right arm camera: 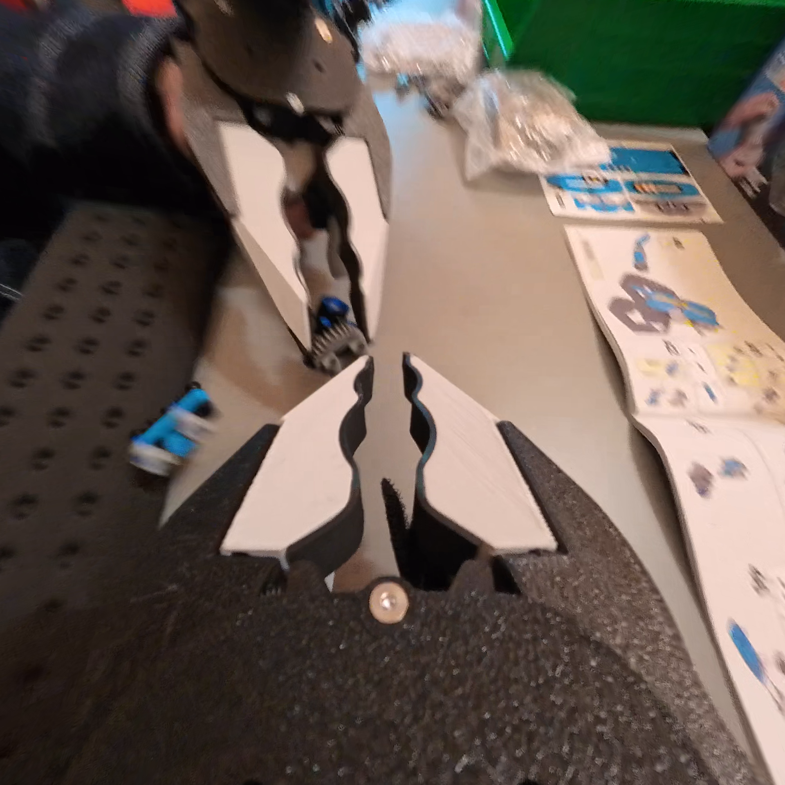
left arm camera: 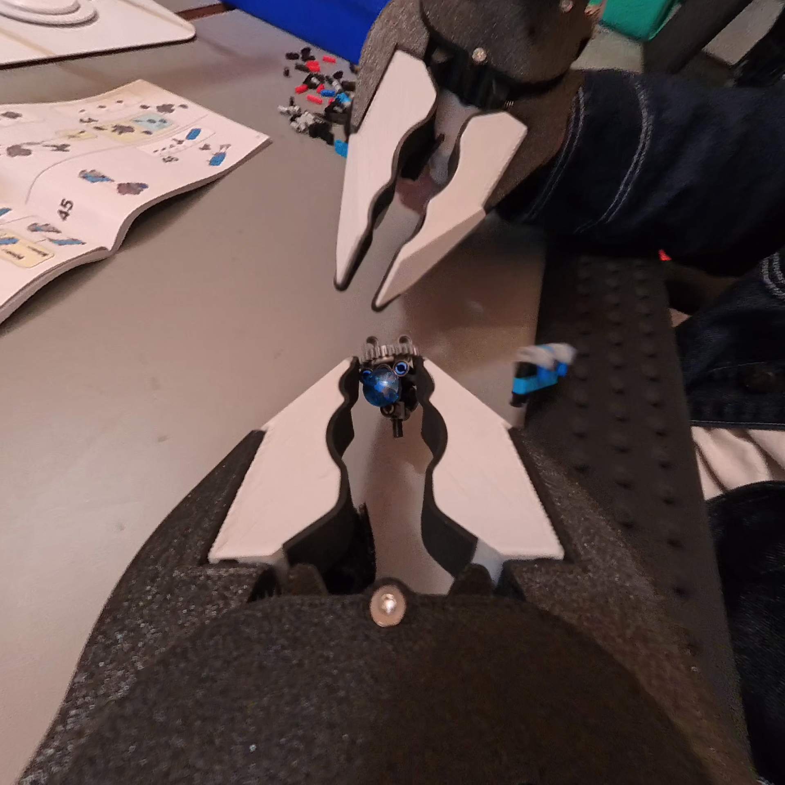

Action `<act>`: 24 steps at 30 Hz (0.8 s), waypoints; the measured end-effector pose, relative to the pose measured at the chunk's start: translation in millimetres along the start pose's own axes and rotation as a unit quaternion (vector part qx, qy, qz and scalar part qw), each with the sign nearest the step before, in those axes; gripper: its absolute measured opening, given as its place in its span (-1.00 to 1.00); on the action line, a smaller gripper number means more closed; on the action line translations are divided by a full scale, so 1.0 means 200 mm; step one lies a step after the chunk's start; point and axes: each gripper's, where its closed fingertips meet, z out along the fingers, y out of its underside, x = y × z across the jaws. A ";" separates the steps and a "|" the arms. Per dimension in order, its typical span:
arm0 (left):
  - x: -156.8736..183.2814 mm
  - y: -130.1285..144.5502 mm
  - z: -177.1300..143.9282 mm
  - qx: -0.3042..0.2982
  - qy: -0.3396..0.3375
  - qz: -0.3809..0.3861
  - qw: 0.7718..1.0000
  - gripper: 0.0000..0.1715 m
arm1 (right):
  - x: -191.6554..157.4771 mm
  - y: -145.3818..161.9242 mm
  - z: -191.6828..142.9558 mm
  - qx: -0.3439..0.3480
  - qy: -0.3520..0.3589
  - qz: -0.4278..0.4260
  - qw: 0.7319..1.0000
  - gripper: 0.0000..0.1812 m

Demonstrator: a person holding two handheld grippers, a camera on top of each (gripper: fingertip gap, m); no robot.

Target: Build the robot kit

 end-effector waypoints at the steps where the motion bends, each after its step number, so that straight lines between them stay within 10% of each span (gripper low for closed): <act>1: -0.01 0.00 0.00 -0.002 -0.007 0.001 1.000 -0.69 | 0.03 0.04 -0.02 -0.015 0.016 -0.001 1.000 -0.85; 8: -0.05 -0.02 -0.06 0.019 -0.034 -0.008 0.999 -0.69 | -0.27 0.14 -0.20 -0.084 -0.035 0.082 0.993 -0.45; 24: -0.08 0.02 -0.04 -0.003 -0.064 0.010 0.998 -0.69 | -0.43 0.25 0.06 -0.211 -0.060 -0.051 0.974 -0.45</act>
